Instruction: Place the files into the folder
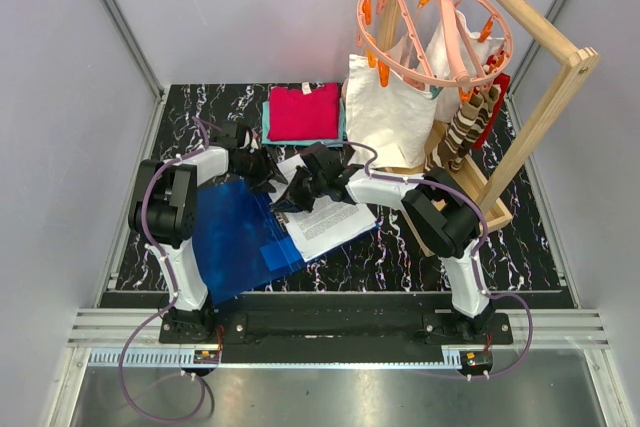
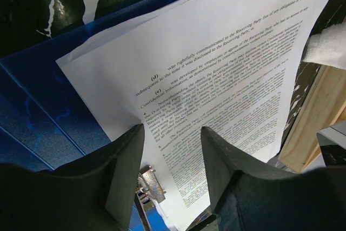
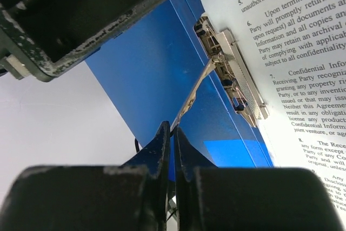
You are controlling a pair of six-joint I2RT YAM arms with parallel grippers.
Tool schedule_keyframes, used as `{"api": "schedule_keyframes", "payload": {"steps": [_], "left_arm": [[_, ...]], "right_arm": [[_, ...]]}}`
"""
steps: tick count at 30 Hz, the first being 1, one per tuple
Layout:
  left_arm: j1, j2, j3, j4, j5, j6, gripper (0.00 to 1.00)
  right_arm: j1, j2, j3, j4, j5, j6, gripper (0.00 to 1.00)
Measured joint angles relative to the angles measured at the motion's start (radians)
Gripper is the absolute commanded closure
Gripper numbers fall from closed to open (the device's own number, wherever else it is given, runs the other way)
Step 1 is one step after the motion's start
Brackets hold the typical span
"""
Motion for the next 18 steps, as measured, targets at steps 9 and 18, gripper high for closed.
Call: {"api": "schedule_keyframes", "payload": {"steps": [9,18], "left_arm": [[-0.005,0.0,0.007,-0.003,-0.014,0.017,0.46],[-0.01,-0.001,0.007,-0.004,-0.019,0.018,0.46]], "right_arm": [[0.0,0.0,-0.036,0.016,-0.026,0.006,0.81],[0.0,0.0,-0.036,0.043,-0.033,0.007,0.73]]}}
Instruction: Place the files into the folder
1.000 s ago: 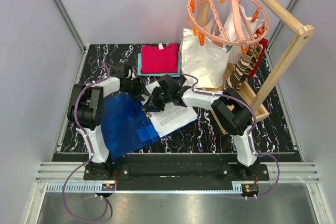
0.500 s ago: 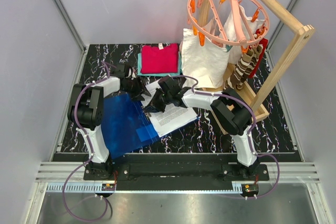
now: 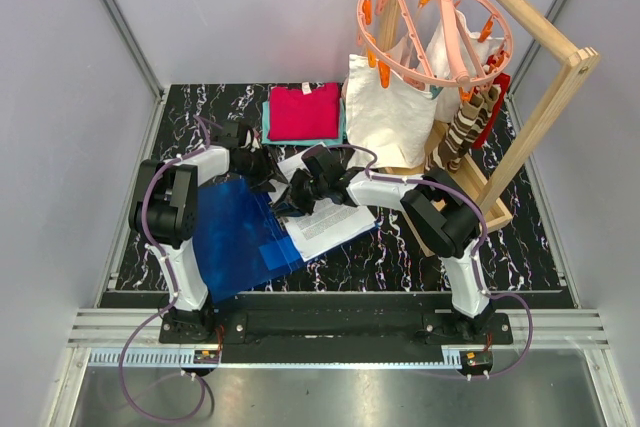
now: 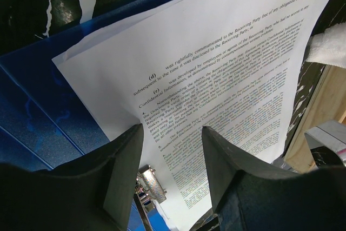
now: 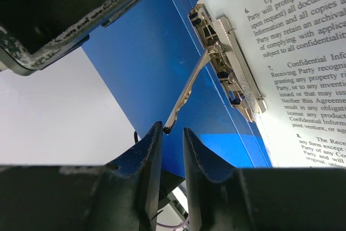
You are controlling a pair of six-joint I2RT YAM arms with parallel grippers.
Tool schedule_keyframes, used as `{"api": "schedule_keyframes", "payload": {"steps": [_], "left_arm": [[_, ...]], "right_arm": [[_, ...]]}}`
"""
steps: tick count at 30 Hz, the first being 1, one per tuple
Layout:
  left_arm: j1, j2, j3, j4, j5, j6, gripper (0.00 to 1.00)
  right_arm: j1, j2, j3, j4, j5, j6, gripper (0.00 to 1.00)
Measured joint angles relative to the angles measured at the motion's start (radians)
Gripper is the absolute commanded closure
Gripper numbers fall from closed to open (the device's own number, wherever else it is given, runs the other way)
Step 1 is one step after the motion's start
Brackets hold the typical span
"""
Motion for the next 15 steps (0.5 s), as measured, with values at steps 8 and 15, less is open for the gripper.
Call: {"api": "schedule_keyframes", "payload": {"steps": [8,15], "left_arm": [[-0.001,0.0,0.0,0.0,-0.002,0.0,0.46],[-0.005,0.0,0.013,-0.016,-0.016,0.013,0.4]], "right_arm": [[0.0,0.0,0.0,0.024,-0.019,0.011,0.92],[0.0,0.0,-0.007,0.044,-0.017,0.026,1.0]]}}
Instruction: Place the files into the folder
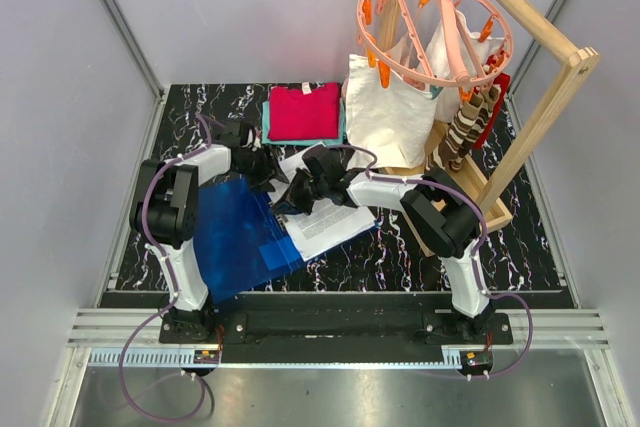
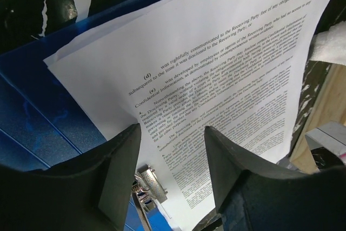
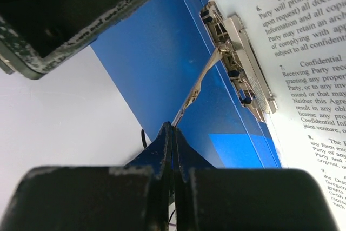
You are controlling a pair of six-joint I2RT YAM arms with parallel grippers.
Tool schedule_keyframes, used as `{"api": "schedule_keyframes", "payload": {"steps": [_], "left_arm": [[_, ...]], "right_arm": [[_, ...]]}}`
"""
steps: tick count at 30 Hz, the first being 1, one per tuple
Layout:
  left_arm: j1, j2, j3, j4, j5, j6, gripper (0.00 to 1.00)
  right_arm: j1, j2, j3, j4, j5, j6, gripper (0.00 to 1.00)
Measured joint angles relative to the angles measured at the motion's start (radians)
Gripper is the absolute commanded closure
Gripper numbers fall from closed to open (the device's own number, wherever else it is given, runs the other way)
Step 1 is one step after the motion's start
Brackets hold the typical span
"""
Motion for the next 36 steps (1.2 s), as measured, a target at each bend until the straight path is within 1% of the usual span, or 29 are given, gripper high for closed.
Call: {"api": "schedule_keyframes", "payload": {"steps": [2,8,11,12,14,17,18,19,20,24,31,32,34,35,36], "left_arm": [[-0.008,-0.002,0.013,-0.02,-0.024,0.017,0.4],[-0.043,-0.056,0.052,-0.119,-0.148,0.048,0.49],[-0.054,-0.116,0.044,-0.155,-0.185,0.047,0.57],[-0.056,-0.142,0.032,-0.156,-0.197,0.045,0.63],[-0.056,-0.185,0.006,-0.166,-0.213,0.04,0.67],[-0.059,-0.207,-0.024,-0.174,-0.23,0.035,0.64],[-0.06,-0.206,-0.031,-0.176,-0.237,0.035,0.61],[-0.063,-0.204,-0.035,-0.182,-0.241,0.034,0.57],[-0.067,-0.203,-0.038,-0.187,-0.248,0.031,0.55],[-0.095,-0.19,-0.047,-0.189,-0.273,0.017,0.54],[-0.123,-0.14,-0.047,-0.193,-0.317,0.012,0.65],[-0.123,-0.128,-0.047,-0.194,-0.325,0.013,0.7],[-0.123,-0.098,-0.047,-0.196,-0.341,0.018,0.77],[-0.123,-0.091,-0.041,-0.203,-0.338,0.02,0.83],[-0.122,-0.089,-0.038,-0.203,-0.349,0.026,0.87]], "right_arm": [[0.0,0.0,-0.016,0.011,-0.003,-0.001,1.0],[0.002,-0.008,-0.106,0.058,-0.013,-0.013,1.0],[0.002,-0.008,-0.131,0.091,-0.018,-0.014,1.0],[0.002,-0.009,-0.137,0.104,-0.018,-0.015,1.0],[0.002,-0.011,-0.144,0.115,-0.018,-0.018,1.0],[0.002,-0.011,-0.148,0.127,-0.019,-0.021,1.0],[0.002,-0.011,-0.148,0.128,-0.019,-0.022,1.0],[0.002,-0.011,-0.148,0.129,-0.019,-0.023,1.0],[0.002,-0.011,-0.148,0.13,-0.02,-0.023,1.0],[0.002,-0.011,-0.148,0.135,-0.021,-0.025,1.0],[0.0,-0.011,-0.153,0.148,-0.025,-0.04,1.0],[-0.001,-0.011,-0.155,0.151,-0.026,-0.044,1.0],[-0.002,-0.011,-0.158,0.157,-0.027,-0.057,1.0],[-0.004,-0.011,-0.159,0.157,-0.029,-0.066,1.0],[-0.006,-0.011,-0.159,0.157,-0.032,-0.079,1.0]]}}
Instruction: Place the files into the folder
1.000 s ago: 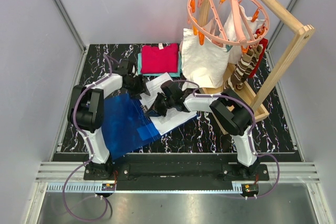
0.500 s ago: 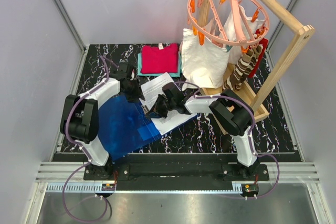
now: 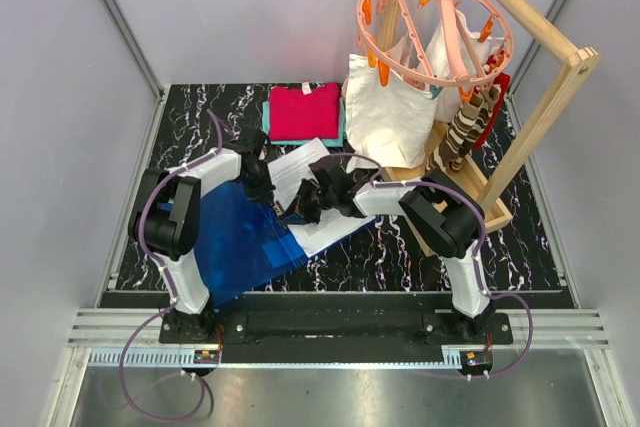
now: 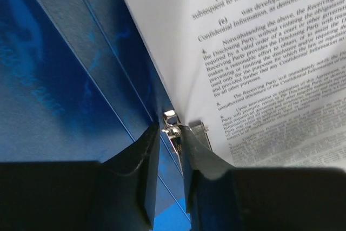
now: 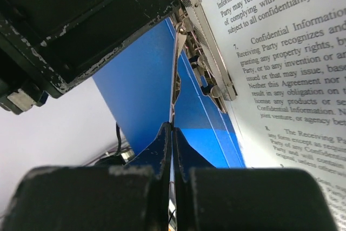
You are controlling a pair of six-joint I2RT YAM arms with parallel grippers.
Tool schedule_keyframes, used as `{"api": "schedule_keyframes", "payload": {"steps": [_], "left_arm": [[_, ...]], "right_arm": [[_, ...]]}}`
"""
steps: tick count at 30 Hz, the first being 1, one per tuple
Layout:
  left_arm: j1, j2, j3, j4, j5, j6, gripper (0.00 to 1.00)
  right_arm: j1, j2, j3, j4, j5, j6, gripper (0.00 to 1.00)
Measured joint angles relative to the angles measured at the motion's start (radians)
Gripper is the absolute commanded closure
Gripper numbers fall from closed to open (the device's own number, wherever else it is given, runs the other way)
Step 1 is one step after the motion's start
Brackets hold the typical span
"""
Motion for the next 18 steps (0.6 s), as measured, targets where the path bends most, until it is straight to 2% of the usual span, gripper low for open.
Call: {"api": "schedule_keyframes", "payload": {"steps": [5,18], "left_arm": [[-0.006,0.021,0.032,-0.027,-0.01,0.039,1.0],[-0.02,0.045,0.064,-0.033,-0.002,0.111,1.0]], "right_arm": [[-0.012,0.0,-0.008,-0.005,-0.005,-0.081,1.0],[-0.026,-0.016,0.01,-0.134,0.086,-0.336,1.0]]}}
